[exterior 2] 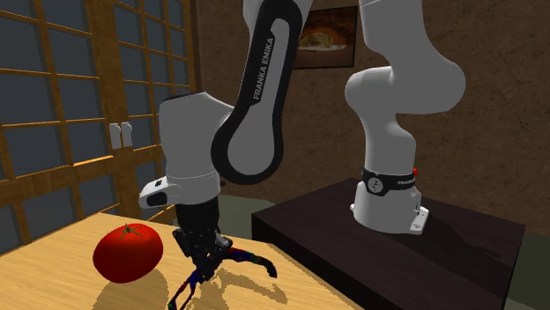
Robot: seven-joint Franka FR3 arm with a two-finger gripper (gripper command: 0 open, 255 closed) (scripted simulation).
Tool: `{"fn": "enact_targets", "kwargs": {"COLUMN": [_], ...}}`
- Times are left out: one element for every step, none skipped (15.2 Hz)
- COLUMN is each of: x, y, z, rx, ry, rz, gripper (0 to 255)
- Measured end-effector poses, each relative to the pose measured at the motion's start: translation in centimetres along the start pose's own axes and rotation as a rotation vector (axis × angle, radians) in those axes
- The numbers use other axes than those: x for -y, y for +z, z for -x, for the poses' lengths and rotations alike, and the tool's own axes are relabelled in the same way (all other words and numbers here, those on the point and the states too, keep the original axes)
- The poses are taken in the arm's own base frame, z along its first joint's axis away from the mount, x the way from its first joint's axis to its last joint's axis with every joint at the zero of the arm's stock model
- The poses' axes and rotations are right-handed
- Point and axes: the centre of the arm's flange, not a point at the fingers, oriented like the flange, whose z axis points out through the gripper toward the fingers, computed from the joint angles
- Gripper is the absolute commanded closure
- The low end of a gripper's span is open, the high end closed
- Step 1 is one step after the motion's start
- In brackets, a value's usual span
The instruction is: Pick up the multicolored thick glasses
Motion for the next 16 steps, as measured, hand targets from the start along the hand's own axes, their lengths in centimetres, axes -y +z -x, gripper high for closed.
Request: {"fn": "enact_targets", "kwargs": {"x": [0.0, 0.0, 0.1, 0.0, 0.0, 0.0, 0.0, 0.0, 0.0, -0.1, -0.1, -0.1, -0.1, -0.1, -0.1, 0.1], "y": [-0.3, -0.7, -1.2, -1.7, -2.2, -2.7, -3.2, -3.7, -4.2, -4.7, -5.3, -5.8, -6.3, -6.8, -7.3, -7.7], "z": [0.0, 0.0, 0.1, 0.0, 0.1, 0.2, 0.1, 0.1, 0.2, 0.2, 0.3, 0.4, 0.2, 0.3, 0.2, 0.3], "rx": [0.000, 0.000, 0.000, 0.000, 0.000, 0.000, 0.000, 0.000, 0.000, 0.000, 0.000, -0.001, 0.000, 0.000, 0.000, 0.000], "ry": [0.000, 0.000, 0.000, 0.000, 0.000, 0.000, 0.000, 0.000, 0.000, 0.000, 0.000, 0.000, 0.000, 0.000, 0.000, 0.000], "rz": [0.000, 0.000, 0.000, 0.000, 0.000, 0.000, 0.000, 0.000, 0.000, 0.000, 0.000, 0.000, 0.000, 0.000, 0.000, 0.000], "gripper": [255, 255, 255, 255, 255, 255, 255, 255, 255, 255, 255, 255, 255, 255, 255, 255]}}
